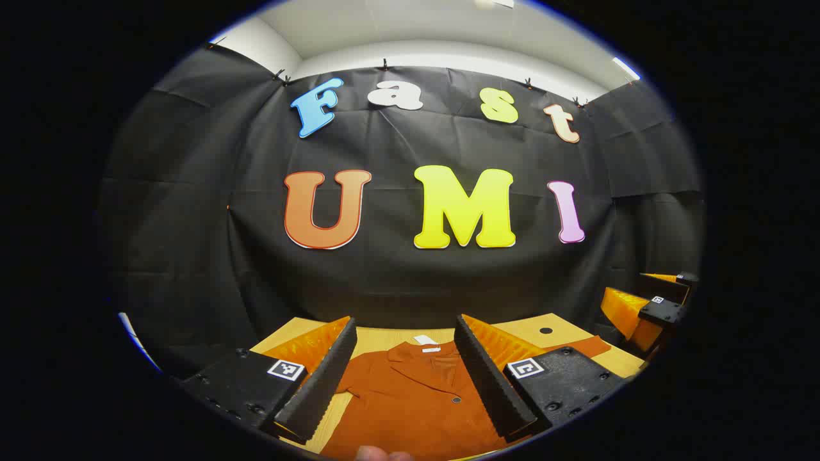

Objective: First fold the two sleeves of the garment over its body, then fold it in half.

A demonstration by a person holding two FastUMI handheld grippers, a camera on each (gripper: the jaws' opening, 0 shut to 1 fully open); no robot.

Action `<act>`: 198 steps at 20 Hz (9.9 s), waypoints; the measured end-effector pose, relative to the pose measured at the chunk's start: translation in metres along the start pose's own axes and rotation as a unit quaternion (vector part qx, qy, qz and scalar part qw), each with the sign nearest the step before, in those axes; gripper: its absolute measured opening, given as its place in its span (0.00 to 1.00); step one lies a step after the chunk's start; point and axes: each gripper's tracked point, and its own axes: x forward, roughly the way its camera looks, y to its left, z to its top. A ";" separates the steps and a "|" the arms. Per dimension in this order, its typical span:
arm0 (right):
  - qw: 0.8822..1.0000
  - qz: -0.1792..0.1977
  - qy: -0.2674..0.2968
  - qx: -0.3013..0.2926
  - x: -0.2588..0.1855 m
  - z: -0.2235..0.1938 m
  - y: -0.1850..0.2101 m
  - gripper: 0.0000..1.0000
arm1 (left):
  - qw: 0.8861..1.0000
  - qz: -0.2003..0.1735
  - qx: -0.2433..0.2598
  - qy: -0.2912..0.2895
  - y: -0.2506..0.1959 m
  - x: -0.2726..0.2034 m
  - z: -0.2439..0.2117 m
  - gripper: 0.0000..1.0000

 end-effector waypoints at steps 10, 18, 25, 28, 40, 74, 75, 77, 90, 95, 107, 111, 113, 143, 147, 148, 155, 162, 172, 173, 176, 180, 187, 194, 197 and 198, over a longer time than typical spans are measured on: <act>1.000 -0.001 0.008 0.003 -0.002 -0.005 -0.006 0.96 | 1.000 0.002 -0.004 0.001 0.002 0.000 0.000 0.99; 1.000 0.006 0.012 0.008 -0.005 -0.008 -0.003 0.96 | 1.000 0.003 -0.007 0.010 -0.004 -0.001 -0.010 0.99; 1.000 0.017 0.010 0.004 -0.005 -0.007 -0.003 0.96 | 1.000 0.011 -0.004 0.002 -0.006 0.000 -0.005 0.99; 1.000 0.019 0.012 0.005 -0.003 -0.008 -0.006 0.95 | 1.000 0.017 -0.005 0.001 -0.007 0.001 -0.003 0.99; 1.000 0.017 0.015 0.016 0.005 -0.007 -0.020 0.96 | 1.000 0.025 0.000 -0.002 -0.012 0.005 0.001 0.99; 0.997 0.006 0.075 0.019 0.064 -0.043 -0.133 0.96 | 0.999 -0.008 0.027 0.037 -0.064 0.013 -0.023 0.99; 0.996 0.002 0.088 0.022 0.076 -0.051 -0.152 0.96 | 0.999 -0.013 0.026 0.044 -0.072 0.017 -0.028 0.99; 0.994 -0.002 0.109 0.025 0.100 -0.065 -0.192 0.98 | 0.997 -0.017 0.031 0.065 -0.086 0.024 -0.041 0.99; 0.954 0.009 0.295 0.050 0.274 -0.288 -0.373 0.98 | 0.980 0.009 0.029 0.196 -0.147 0.050 -0.104 0.99; 0.944 0.001 0.323 0.064 0.308 -0.340 -0.395 0.98 | 0.976 0.015 0.055 0.211 -0.152 0.052 -0.109 0.99; 0.932 -0.011 0.349 0.101 0.313 -0.355 -0.409 0.47 | 0.974 -0.021 0.077 0.214 -0.181 0.068 -0.112 0.99; 0.925 -0.013 0.368 0.092 0.302 -0.343 -0.403 0.06 | 0.975 -0.022 0.075 0.208 -0.173 0.068 -0.108 0.99; 0.927 -0.022 0.359 0.107 0.303 -0.323 -0.398 0.06 | 0.976 -0.019 0.071 0.204 -0.165 0.068 -0.105 0.99; 0.893 0.184 0.397 0.103 0.251 -0.155 0.260 0.06 | 0.981 0.159 -0.028 0.105 0.238 -0.029 -0.087 0.99; 0.880 0.176 0.436 0.075 0.263 -0.230 0.315 0.06 | 0.976 0.185 -0.024 0.113 0.275 -0.042 -0.090 0.99; 0.875 0.171 0.448 0.073 0.265 -0.248 0.325 0.06 | 0.975 0.190 -0.024 0.115 0.282 -0.046 -0.092 0.99; 0.847 0.161 0.492 0.120 0.257 -0.299 0.367 0.17 | 0.968 0.210 -0.022 0.133 0.298 -0.061 -0.102 0.99; 0.867 0.209 0.439 0.108 0.248 -0.236 0.364 0.54 | 0.974 0.190 -0.036 0.122 0.300 -0.033 -0.109 0.99; 0.865 0.322 0.380 0.058 0.107 -0.125 0.275 0.73 | 0.960 0.123 -0.146 0.203 0.361 0.051 -0.216 0.98; 0.869 0.311 0.379 0.061 0.099 -0.124 0.253 0.73 | 0.955 0.119 -0.157 0.223 0.369 0.060 -0.234 0.96; 0.877 0.259 0.397 0.077 0.079 -0.131 0.187 0.73 | 0.944 0.142 -0.144 0.260 0.409 0.076 -0.275 0.99; 0.886 0.184 0.417 0.089 0.068 -0.141 0.116 0.73 | 0.930 0.158 -0.116 0.309 0.437 0.085 -0.318 0.99; 0.871 0.048 0.433 0.227 0.080 -0.154 0.050 0.73 | 0.929 0.161 -0.057 0.327 0.427 0.098 -0.326 0.99; 0.867 0.039 0.440 0.230 0.077 -0.159 0.047 0.73 | 0.935 0.158 0.017 0.318 0.403 0.115 -0.324 0.41; 0.866 0.053 0.441 0.228 0.075 -0.155 0.052 0.73 | 0.935 0.131 0.014 0.329 0.392 0.117 -0.324 0.17; 0.866 0.056 0.442 0.229 0.072 -0.155 0.052 0.73 | 0.941 0.093 -0.034 0.325 0.374 0.119 -0.319 0.04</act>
